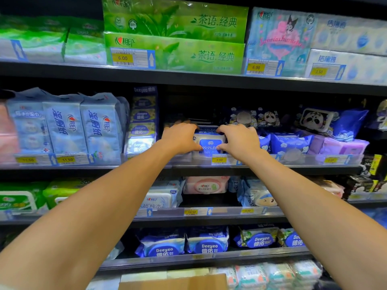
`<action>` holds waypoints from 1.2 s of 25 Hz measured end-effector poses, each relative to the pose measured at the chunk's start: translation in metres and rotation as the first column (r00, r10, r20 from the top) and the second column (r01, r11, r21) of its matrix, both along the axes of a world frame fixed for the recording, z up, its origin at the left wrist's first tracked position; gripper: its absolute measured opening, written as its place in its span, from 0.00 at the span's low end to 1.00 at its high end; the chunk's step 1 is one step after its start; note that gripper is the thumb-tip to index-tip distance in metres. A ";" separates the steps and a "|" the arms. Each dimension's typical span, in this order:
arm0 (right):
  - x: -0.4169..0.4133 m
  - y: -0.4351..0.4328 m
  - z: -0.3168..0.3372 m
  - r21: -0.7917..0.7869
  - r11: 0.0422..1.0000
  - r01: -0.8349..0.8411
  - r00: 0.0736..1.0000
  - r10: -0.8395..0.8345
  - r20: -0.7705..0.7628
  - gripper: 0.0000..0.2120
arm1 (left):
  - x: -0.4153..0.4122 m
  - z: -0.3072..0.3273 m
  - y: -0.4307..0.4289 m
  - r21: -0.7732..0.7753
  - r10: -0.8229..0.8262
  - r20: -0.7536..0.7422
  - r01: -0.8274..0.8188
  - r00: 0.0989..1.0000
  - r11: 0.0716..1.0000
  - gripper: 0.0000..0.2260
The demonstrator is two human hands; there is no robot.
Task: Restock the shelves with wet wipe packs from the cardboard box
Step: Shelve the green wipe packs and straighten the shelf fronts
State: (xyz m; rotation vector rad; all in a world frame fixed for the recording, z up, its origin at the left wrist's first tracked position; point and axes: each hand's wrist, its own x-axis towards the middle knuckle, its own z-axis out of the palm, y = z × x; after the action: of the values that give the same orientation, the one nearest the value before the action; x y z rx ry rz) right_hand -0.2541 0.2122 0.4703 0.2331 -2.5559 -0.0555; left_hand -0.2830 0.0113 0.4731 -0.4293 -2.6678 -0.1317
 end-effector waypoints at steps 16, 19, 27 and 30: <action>0.060 -0.007 -0.005 -0.042 0.994 -0.099 0.995 0.098 -0.026 0.31 | 0.070 -0.011 -0.047 -0.080 -0.038 -0.113 0.029 0.993 0.996 0.34; 0.086 -0.016 -0.010 -0.063 0.991 -0.120 0.992 0.118 -0.036 0.31 | 0.101 -0.023 -0.060 -0.085 -0.031 -0.122 0.021 0.992 0.996 0.35; 0.177 -0.045 -0.059 0.000 0.988 -0.154 0.988 0.154 0.018 0.31 | 0.203 -0.085 -0.096 -0.114 -0.014 -0.098 0.003 0.995 0.993 0.34; 0.207 -0.051 -0.088 -0.027 0.986 -0.165 0.984 0.166 0.062 0.32 | 0.240 -0.116 -0.107 -0.087 0.001 -0.063 -0.006 0.998 0.996 0.34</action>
State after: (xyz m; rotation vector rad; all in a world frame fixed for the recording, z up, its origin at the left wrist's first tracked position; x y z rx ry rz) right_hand -0.0470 0.1608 0.3827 0.4450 -2.5891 0.0436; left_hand -0.0430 -0.0962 0.3570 -0.4488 -2.6192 -0.0011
